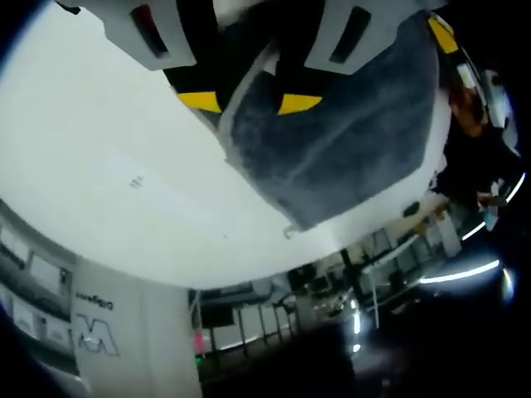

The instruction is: Open the folded towel by lifting each exposed corner and separating the folded layers until the towel lies flat within the target outline without major curled edges

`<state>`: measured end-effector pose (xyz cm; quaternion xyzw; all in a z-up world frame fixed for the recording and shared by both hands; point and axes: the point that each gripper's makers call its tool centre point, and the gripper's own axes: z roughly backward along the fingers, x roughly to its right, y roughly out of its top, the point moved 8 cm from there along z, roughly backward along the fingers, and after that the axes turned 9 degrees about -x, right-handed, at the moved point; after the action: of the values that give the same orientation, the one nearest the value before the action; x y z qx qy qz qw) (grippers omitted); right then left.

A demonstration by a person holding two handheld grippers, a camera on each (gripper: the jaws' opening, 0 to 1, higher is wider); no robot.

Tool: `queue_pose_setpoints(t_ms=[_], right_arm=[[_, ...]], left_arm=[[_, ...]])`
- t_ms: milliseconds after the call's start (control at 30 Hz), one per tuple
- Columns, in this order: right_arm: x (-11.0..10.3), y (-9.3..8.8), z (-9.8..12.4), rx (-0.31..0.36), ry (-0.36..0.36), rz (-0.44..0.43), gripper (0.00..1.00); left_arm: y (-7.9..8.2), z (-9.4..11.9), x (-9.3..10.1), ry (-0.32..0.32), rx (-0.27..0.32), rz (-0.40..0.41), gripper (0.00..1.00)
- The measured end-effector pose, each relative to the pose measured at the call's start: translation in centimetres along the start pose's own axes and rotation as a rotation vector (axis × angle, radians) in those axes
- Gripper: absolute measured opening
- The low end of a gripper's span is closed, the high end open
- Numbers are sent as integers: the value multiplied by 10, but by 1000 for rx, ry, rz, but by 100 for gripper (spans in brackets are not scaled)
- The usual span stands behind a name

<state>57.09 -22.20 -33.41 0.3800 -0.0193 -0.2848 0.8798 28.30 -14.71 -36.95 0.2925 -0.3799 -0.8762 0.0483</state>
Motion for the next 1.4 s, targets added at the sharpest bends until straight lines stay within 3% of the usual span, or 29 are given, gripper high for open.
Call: queue_pose_setpoints(t_ms=[433, 567, 867, 1100, 1400], right_arm=[[-8, 4, -2, 13, 61, 28, 12], [-4, 2, -4, -3, 41, 25, 8], [2, 9, 1, 52, 21, -38, 0], [5, 11, 2, 63, 10, -85, 0], [3, 11, -2, 41, -14, -65, 0]], left_arm=[[1, -1, -2, 1, 3, -3, 1], [1, -1, -2, 0, 2, -7, 1], [1, -1, -3, -5, 2, -11, 1], [3, 1, -6, -12, 9, 6, 1], [7, 7, -9, -9, 62, 35, 1]])
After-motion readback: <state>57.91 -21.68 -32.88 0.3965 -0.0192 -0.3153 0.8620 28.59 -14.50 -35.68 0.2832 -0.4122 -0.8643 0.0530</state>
